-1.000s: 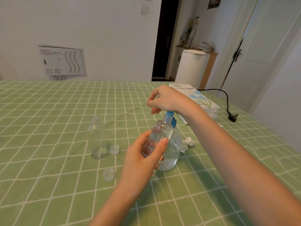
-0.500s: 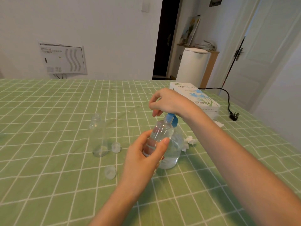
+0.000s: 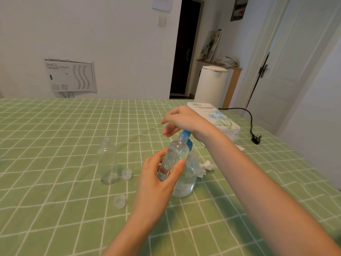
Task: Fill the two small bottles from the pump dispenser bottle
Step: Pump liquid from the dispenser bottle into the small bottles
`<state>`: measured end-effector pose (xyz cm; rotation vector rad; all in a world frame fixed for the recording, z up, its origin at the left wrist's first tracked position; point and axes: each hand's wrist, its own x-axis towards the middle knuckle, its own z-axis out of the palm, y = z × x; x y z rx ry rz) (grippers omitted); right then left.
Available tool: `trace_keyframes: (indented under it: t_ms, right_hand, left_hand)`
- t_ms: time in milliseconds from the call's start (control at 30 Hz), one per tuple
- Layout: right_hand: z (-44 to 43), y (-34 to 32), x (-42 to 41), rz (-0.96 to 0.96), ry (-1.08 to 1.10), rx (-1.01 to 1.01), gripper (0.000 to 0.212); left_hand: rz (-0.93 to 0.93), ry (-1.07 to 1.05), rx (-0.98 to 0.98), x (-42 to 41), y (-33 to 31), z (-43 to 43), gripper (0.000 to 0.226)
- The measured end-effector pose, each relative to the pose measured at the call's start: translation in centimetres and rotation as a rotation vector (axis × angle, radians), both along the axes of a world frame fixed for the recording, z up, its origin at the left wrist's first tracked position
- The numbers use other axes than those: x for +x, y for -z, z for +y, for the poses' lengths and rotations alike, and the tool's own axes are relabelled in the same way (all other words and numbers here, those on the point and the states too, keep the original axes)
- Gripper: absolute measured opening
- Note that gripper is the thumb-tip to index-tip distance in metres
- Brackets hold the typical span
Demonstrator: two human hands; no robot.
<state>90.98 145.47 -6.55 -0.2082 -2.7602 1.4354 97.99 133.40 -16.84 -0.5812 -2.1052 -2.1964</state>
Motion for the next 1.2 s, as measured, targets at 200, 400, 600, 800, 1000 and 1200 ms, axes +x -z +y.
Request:
trace_keyframes:
  t_ms: [200,400,600,800,1000,1200]
  right_hand:
    - [-0.1,-0.2,0.3,-0.012,0.007,-0.124,0.023]
    - [-0.2,-0.4,0.7,0.013,0.033,-0.22,0.025]
    - [0.6,-0.3,1.3,0.006,-0.025,-0.244,0.016]
    - [1.6,1.5,2.4,0.057,-0.109,-0.3,0.014]
    - [1.8,3.1,3.0,0.111,-0.119,-0.388,0.022]
    - [1.2,3.9,3.5,0.161,-0.102,-0.392,0.045]
  left_hand:
    - [0.025,-0.048,-0.041,-0.1,-0.1,-0.1,0.049]
    - [0.017,-0.037,-0.089,-0.5,0.1,-0.5,0.066]
    - [0.017,-0.046,-0.122,-0.3,-0.2,-0.8,0.04]
    - [-0.027,-0.076,-0.115,0.2,0.5,-0.8,0.049]
    - [-0.063,-0.107,-0.097,1.6,1.0,-1.6,0.031]
    - [-0.087,-0.149,-0.077,3.0,0.3,-3.6,0.045]
